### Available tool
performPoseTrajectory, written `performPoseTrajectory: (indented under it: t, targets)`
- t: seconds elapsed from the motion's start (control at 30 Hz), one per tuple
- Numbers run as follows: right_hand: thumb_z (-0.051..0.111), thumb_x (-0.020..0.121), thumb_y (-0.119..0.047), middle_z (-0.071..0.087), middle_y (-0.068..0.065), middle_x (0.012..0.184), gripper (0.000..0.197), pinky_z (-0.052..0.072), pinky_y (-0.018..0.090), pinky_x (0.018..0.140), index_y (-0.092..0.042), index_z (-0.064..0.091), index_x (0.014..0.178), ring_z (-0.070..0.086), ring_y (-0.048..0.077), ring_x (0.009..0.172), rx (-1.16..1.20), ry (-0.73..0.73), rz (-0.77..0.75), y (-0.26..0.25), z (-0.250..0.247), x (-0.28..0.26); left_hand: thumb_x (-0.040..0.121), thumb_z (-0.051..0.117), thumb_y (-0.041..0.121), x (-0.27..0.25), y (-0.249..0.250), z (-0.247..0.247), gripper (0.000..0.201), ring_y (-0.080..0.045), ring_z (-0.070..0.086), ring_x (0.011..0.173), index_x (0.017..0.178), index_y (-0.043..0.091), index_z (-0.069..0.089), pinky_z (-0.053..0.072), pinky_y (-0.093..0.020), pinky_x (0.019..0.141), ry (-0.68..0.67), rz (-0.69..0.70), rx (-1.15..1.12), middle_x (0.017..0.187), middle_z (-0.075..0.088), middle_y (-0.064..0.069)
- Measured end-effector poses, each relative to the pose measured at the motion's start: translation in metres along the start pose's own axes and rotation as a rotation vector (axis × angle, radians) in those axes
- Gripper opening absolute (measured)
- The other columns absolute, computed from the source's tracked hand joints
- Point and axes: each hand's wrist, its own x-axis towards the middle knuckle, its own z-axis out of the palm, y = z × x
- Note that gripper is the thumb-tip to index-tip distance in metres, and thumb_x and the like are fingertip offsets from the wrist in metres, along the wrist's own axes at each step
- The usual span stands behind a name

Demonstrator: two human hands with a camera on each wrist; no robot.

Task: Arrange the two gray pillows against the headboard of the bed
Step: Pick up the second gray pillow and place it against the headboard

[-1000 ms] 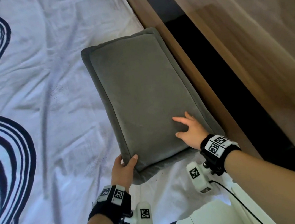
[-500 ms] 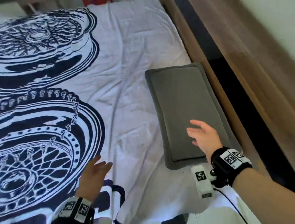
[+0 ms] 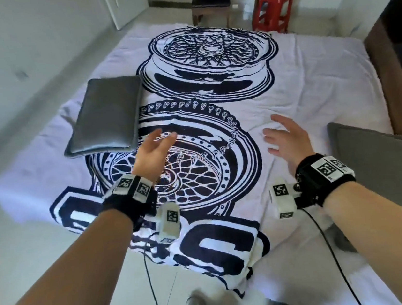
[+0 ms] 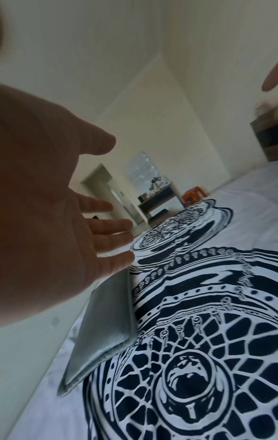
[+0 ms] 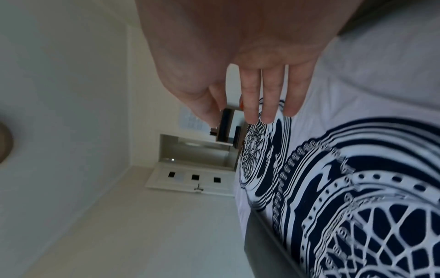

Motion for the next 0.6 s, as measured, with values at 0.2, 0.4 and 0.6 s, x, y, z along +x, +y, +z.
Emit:
performPoseTrajectory:
  t: [0.2,0.4,0.6]
  targets:
    - [0.066,0.088,-0.020,0.069,0.027,0.115,0.043,0.055,0.044,0.098,-0.032,0.059,0.129,0.069,0.031,0.109,-0.090,-0.185,-0.069,-0.049,0.143,-0.023,0.076,0.068,0.057,-0.010,0.020,-0.106,0.067,-0.016,0.062,0.099,0.129,0.016,0.059,0.049,-0.032,0.080,0.172,-0.018,-0.207,0.122,0.067,-0.008]
    - [0.065,0.090,-0.013,0.064,0.031,0.125,0.038,0.053,0.053,0.100,-0.026,0.059,0.125,0.065,0.040,0.115,-0.098,-0.365,-0.080,-0.065,0.239,-0.036,0.089,0.060,0.049,-0.027,0.018,-0.178,0.039,-0.022,0.064,0.104,0.116,0.020,0.061,0.050,-0.040,0.087,0.338,-0.066,-0.371,0.114,0.068,-0.007]
    - [0.067,0.089,-0.015,0.069,0.018,0.119,0.051,0.053,0.048,0.101,-0.013,0.055,0.138,0.071,0.027,0.101,-0.105,-0.469,-0.066,-0.061,0.278,-0.040,0.092,0.050,0.057,-0.035,-0.010,-0.215,0.046,-0.027,0.064,0.112,0.113,0.018,0.062,0.050,-0.041,0.093,0.442,-0.190,-0.507,0.121,0.068,-0.010]
